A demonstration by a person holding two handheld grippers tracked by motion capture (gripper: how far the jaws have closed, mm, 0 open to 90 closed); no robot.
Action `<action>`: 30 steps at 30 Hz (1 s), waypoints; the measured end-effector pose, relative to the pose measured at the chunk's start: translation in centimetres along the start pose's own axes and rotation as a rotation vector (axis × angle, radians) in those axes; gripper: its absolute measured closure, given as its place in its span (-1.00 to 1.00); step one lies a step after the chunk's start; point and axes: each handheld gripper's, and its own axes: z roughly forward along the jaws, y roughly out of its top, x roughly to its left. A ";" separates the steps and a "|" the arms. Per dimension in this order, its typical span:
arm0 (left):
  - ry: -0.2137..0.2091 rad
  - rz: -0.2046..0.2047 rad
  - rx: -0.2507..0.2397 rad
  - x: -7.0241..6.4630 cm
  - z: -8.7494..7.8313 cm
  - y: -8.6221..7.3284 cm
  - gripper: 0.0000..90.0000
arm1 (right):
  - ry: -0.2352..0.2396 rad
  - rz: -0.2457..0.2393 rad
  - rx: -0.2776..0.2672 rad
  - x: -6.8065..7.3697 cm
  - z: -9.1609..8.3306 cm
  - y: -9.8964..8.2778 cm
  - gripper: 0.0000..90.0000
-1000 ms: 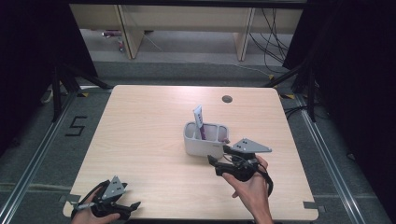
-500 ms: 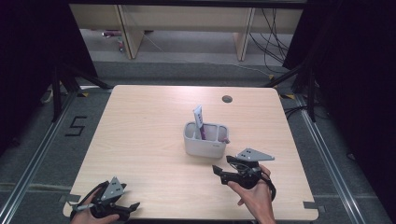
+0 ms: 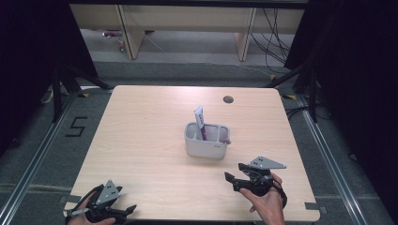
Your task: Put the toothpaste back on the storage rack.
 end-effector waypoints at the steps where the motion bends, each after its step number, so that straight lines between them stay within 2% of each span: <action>1: -0.001 -0.004 -0.002 0.0 0.0 0.0 -0.61 | 0.001 0.057 0.008 0.2 -0.1 -0.3 -0.25; 3: 0.008 -0.010 -0.013 -0.1 0.1 0.0 -0.61 | -0.016 0.021 0.011 -0.3 -0.3 -0.6 -0.26; 5: 0.001 0.001 0.002 0.0 0.0 0.1 -0.61 | 0.003 0.031 0.007 -0.4 -0.3 -0.9 -0.27; 7: 0.001 -0.006 -0.002 0.0 0.1 0.0 -0.61 | -0.009 0.044 0.012 -0.5 -0.5 -1.2 -0.28; 8: 0.001 0.011 0.013 0.1 0.1 0.0 -0.61 | -0.006 0.026 -0.003 -0.7 -0.4 -1.3 -0.31; 9: -0.006 -0.007 0.007 0.0 0.2 0.1 -0.61 | -0.007 0.043 0.010 -0.7 -0.4 -1.4 -0.33; 10: 0.003 -0.011 0.001 0.0 0.3 0.1 -0.61 | -0.029 0.030 0.009 -0.8 -0.5 -1.5 -0.36; 11: 0.002 -0.011 -0.005 -0.1 0.3 0.1 -0.61 | -0.016 0.050 0.010 -0.8 -0.5 -1.7 -0.39; 12: -0.008 0.012 0.008 0.0 0.0 0.1 -0.61 | -0.032 0.075 0.024 -0.7 -0.6 -1.8 -0.43; 13: 0.002 0.013 0.007 0.0 0.0 0.1 -0.61 | -0.032 0.062 0.012 -0.9 -0.5 -2.0 -0.46; 14: 0.007 -0.013 -0.017 -0.1 0.1 0.1 -0.61 | -0.044 0.063 0.021 -1.0 -0.6 -2.1 -0.47; 15: 0.006 -0.017 -0.019 -0.1 0.2 0.1 -0.61 | -0.017 0.074 0.013 -1.1 -0.5 -2.2 -0.48; 16: -0.001 -0.005 -0.008 0.0 0.1 0.1 -0.61 | -0.023 0.136 0.021 -0.7 -0.7 -2.3 -0.49; 17: -0.003 0.010 0.004 0.0 0.0 0.1 -0.61 | -0.041 0.078 0.009 -1.2 -0.7 -2.5 -0.50; 18: -0.005 0.004 0.000 0.0 0.1 0.1 -0.61 | -0.029 0.096 0.012 -1.2 -0.9 -2.6 -0.51; 19: -0.010 0.009 0.006 0.0 0.1 0.1 -0.61 | -0.032 0.107 0.000 -1.3 -0.9 -2.7 -0.52; 20: -0.009 0.008 0.006 0.0 0.1 0.2 -0.61 | -0.035 0.134 0.012 -1.1 -1.0 -2.8 -0.52; 22: -0.006 0.007 0.001 0.0 0.1 0.1 -0.61 | -0.050 0.111 0.010 -1.3 -1.0 -3.1 -0.52; 25: -0.004 0.018 0.012 0.1 0.1 0.1 -0.61 | -0.052 0.122 0.017 -1.4 -1.2 -3.4 -0.54; 26: -0.004 0.022 0.015 0.1 0.1 0.1 -0.61 | -0.063 0.089 0.017 -1.6 -1.4 -3.5 -0.54; 27: -0.005 0.018 0.015 0.1 0.1 0.1 -0.61 | -0.050 0.094 0.008 -1.7 -1.2 -3.7 -0.55; 28: -0.007 0.012 0.014 0.0 0.1 0.1 -0.61 | -0.058 0.127 0.015 -1.5 -1.4 -3.9 -0.55; 29: -0.006 0.014 0.016 0.0 0.1 0.1 -0.61 | -0.047 0.103 0.012 -1.8 -1.5 -4.0 -0.55; 30: -0.006 0.018 0.018 0.1 0.1 0.1 -0.61 | -0.046 0.118 0.016 -1.8 -1.5 -4.1 -0.55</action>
